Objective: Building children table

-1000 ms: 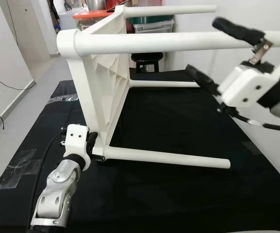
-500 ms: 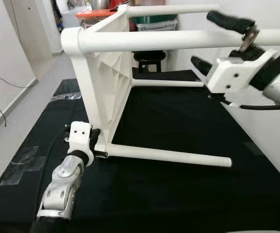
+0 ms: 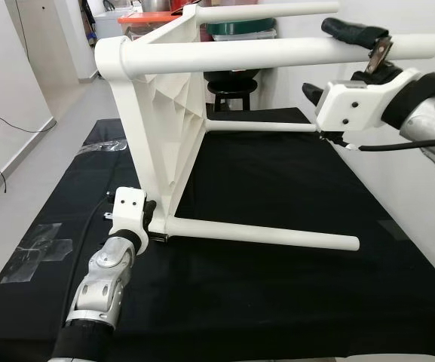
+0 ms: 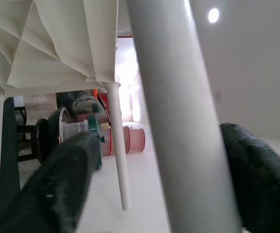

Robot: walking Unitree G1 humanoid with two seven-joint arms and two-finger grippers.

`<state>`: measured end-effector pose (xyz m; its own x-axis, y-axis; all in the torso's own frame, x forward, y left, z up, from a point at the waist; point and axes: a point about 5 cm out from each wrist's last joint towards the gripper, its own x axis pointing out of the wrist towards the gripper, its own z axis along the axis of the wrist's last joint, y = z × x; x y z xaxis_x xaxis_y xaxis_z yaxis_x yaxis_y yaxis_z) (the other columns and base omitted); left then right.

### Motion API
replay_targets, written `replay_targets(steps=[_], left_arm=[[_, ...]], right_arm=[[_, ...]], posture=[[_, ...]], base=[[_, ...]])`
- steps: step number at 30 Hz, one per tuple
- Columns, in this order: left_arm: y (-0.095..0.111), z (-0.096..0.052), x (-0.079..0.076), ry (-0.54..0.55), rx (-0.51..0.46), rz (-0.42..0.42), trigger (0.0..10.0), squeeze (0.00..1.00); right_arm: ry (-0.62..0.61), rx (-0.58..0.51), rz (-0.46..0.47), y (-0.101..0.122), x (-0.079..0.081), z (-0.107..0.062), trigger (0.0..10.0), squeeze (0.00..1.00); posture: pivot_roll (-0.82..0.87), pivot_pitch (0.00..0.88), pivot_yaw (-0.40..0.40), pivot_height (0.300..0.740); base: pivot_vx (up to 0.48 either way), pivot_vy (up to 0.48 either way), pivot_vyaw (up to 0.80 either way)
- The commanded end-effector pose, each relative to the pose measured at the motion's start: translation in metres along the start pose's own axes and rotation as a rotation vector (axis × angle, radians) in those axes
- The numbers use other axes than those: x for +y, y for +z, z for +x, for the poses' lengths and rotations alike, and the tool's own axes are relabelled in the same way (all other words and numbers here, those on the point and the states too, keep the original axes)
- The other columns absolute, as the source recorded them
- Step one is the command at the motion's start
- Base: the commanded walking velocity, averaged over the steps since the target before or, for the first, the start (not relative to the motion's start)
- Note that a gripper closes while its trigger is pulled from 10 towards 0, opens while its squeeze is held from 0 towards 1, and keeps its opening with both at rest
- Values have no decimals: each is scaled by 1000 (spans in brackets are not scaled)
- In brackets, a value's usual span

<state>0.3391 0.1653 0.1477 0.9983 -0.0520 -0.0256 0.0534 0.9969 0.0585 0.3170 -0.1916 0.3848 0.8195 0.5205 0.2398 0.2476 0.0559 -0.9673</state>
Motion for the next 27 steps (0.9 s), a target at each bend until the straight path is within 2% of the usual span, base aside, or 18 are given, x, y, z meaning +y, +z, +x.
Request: replay_targets(steps=[1,20,23,24,27], left_arm=[[-3,3,5,23,19,18,10000,0],[16,17,-7,-17,-51,2,10000,0],[20,23,-6,-13,-58,4,10000,0],[23,30,-6,-9,-60,4,10000,0],[28,33,-11,-22,-71,3,10000,0]], right_arm=[[6,8,-8,0,0,2,0,0],[12,35,-6,-7,0,-2,0,0],[10,34,-1,-7,1,-3,0,0],[10,33,3,-7,2,-3,0,0],[5,29,7,-4,-1,-2,0,0]], posture=[[-67,14,-14,740],[-77,16,-14,740],[-81,18,-13,740],[-84,20,-9,740],[-85,19,-10,740]], base=[[0,0,0],[0,0,0],[0,0,0],[0,0,0],[0,0,0]])
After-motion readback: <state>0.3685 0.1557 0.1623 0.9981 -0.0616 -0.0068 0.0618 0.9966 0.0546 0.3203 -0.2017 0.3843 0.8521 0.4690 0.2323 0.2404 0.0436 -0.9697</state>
